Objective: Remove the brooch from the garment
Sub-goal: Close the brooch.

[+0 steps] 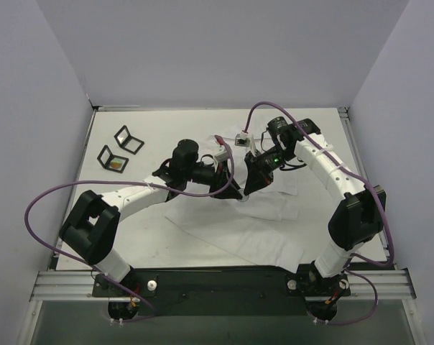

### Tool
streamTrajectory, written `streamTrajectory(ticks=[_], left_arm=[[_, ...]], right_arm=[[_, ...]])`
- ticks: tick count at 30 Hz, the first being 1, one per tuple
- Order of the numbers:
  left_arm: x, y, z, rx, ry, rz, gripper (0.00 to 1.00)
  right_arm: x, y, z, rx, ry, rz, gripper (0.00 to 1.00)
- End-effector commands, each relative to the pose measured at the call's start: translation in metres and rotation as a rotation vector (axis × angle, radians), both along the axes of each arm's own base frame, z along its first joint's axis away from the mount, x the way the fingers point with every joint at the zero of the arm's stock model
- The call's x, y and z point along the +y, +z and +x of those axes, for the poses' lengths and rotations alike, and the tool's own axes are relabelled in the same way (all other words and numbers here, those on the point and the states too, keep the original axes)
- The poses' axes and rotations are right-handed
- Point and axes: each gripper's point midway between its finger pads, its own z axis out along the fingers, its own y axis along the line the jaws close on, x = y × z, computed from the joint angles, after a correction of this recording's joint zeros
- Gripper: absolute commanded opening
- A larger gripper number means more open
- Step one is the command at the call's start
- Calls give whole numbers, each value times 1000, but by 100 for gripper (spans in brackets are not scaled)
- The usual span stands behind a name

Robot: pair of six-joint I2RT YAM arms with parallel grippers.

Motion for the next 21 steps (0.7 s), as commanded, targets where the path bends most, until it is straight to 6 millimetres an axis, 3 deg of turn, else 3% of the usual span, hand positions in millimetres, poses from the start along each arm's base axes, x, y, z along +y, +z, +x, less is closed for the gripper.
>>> streamTrajectory(ticks=[1,10,14,21], left_arm=[[-7,15,7,-56,2,-24,36],[-8,13,6,-52,-3,-14,35],[-8,12,6,-55,-2,-11,27],[-8,12,7,-60,6,-8,27]], right_arm=[[6,10,-6,-10,32,39,0],[6,10,-6,-14,33,38,0],[6,10,-5,-14,32,35,0],[6,10,-6,-17,35,36,0]])
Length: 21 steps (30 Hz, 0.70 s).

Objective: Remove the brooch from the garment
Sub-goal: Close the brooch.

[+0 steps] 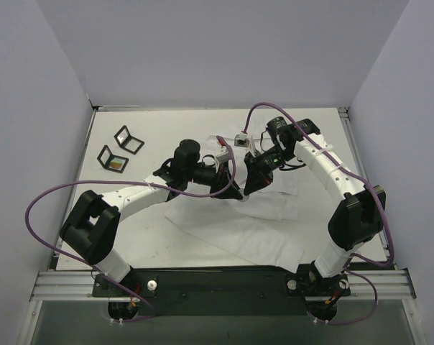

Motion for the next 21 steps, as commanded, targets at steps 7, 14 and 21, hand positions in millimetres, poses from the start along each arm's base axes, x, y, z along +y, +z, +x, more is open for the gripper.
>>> streamTrajectory(ticks=[7,14,21], left_arm=[[-7,15,11,-63,22,-19,27],[-8,11,15,-70,43,4,23],[-9,8,16,-75,46,17,23]], right_arm=[[7,13,-7,-5,30,48,0],[6,13,-7,-7,29,44,0],[6,13,-7,-8,30,44,0]])
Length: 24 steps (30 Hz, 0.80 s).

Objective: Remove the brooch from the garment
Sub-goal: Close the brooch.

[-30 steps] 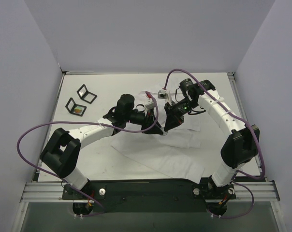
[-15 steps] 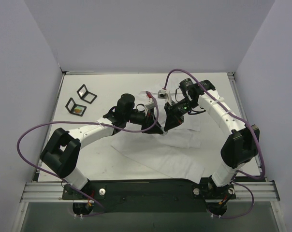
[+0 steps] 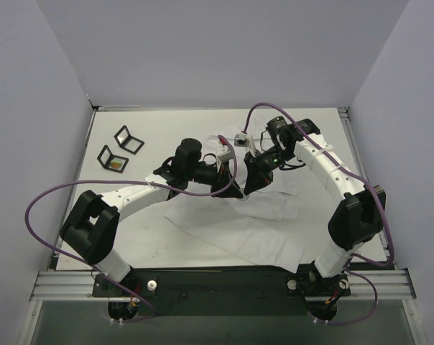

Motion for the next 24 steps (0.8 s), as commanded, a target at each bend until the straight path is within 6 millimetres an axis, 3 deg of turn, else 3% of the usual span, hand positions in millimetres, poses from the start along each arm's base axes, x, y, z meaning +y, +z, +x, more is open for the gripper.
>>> streamTrajectory(ticks=[1,24], left_arm=[[-8,10,12,-69,20,-12,23],[-9,-2,8,-111,-3,97,21]], right_arm=[[6,14,-9,3,30,48,0],[5,13,-8,-10,26,40,0]])
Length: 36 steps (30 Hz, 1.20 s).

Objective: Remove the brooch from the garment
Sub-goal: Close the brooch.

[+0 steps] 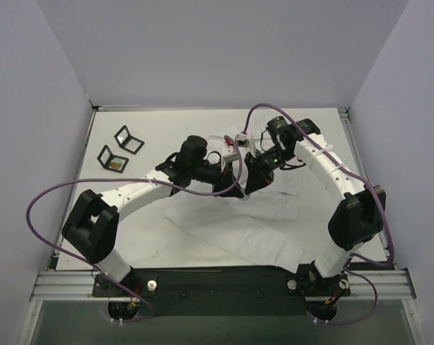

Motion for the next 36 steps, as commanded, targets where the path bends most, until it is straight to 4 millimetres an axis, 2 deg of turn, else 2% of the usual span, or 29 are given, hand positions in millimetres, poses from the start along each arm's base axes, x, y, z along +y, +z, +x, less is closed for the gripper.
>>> streamTrajectory(ticks=[1,16,26,36], left_arm=[[-6,2,5,-73,-1,32,21],[-8,1,-2,-83,-40,54,19],[-6,6,-15,-66,-107,31,23],[-5,4,-15,-80,-110,51,23]], right_arm=[[7,16,-10,9,22,54,0],[6,15,-11,0,20,50,0],[6,15,-11,0,17,49,0],[5,16,-11,-3,15,50,0]])
